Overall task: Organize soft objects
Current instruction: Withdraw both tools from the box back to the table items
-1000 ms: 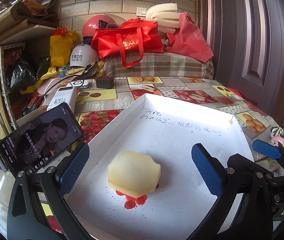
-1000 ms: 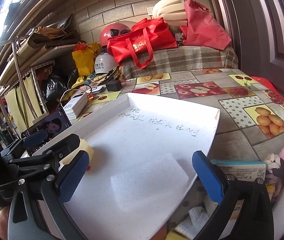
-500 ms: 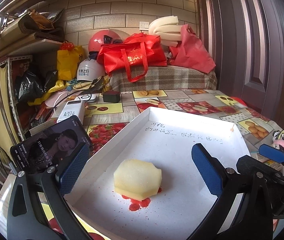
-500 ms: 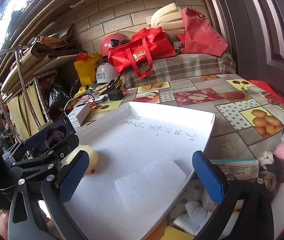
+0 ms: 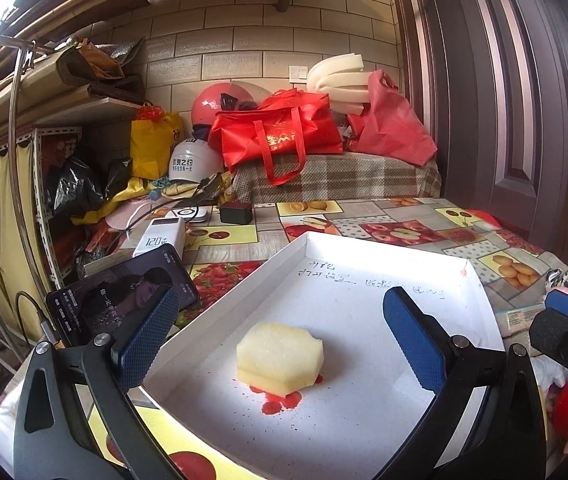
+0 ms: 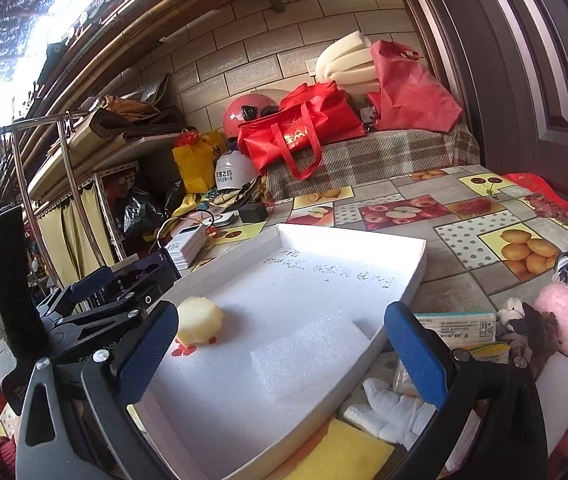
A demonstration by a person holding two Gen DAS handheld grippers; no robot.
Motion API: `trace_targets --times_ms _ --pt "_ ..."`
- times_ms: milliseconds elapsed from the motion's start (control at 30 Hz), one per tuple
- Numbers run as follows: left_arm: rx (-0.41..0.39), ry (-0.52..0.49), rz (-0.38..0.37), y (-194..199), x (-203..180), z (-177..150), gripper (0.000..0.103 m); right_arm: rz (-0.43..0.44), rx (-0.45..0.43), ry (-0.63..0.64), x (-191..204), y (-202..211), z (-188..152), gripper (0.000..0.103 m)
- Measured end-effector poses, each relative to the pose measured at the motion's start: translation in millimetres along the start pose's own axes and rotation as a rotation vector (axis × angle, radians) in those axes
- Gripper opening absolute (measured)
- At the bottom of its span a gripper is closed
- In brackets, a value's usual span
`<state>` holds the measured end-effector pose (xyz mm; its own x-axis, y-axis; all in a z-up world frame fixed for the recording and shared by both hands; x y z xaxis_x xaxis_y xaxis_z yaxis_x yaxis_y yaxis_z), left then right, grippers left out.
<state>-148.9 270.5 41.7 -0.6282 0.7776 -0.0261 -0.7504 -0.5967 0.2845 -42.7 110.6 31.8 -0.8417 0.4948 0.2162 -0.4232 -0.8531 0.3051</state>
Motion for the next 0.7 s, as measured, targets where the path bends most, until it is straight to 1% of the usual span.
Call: trace_targets --times_ms 67,100,233,267,300,367,400,433,533,633,700 --pt "-0.011 -0.001 -0.013 7.8 -6.9 -1.4 0.103 0.003 -0.041 -0.01 -10.4 13.3 4.7 0.103" --pt "-0.02 -0.002 -0.032 12.3 -11.3 -1.4 0.103 -0.004 -0.067 -0.005 -16.5 21.0 7.8 0.103" --pt "-0.084 -0.014 -0.098 32.7 -30.6 2.2 0.103 -0.07 -0.157 0.044 -47.9 52.6 20.5 0.103" --pt "-0.096 0.004 -0.126 37.4 -34.5 3.1 0.103 -0.096 -0.171 0.051 -58.9 59.7 23.5 0.103" --pt "-0.095 0.033 -0.17 40.2 -38.2 2.4 0.103 -0.124 -0.181 0.054 -71.3 66.4 25.9 0.103" --pt "-0.06 0.081 -0.306 41.5 -51.0 0.8 0.103 -0.179 -0.182 0.042 -99.0 76.8 28.6 0.103" --pt "-0.026 0.086 -0.347 39.7 -59.1 -2.1 0.103 -0.2 -0.17 0.029 -113.0 79.3 29.5 0.103" --pt "0.01 0.074 -0.371 37.1 -68.1 -4.7 0.103 -0.219 -0.156 0.018 -126.1 81.9 29.1 0.103" --pt "0.102 -0.018 -0.453 36.8 -105.6 -14.7 0.103 -0.258 -0.123 0.006 -156.8 90.2 27.8 0.103" --pt "0.162 -0.116 -0.574 49.9 -148.6 -25.0 0.103 -0.277 -0.097 0.046 -169.3 96.8 25.7 0.103" --pt "0.208 -0.195 -0.646 58.5 -178.4 -33.0 0.103 -0.275 -0.075 0.05 -176.6 100.0 23.7 0.103"
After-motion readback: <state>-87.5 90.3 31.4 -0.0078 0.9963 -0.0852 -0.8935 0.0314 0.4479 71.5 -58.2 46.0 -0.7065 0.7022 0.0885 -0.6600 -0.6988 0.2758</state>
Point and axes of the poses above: each gripper's, at about its wrist camera, not at the fingertips, and y roughly against the way its jaws point, x to its left, z to its top, the point moved 6 cm from there along -y, roughly the way its jaws point, and after that the axes turned 4 degrees about -z, right-handed, at the moved point
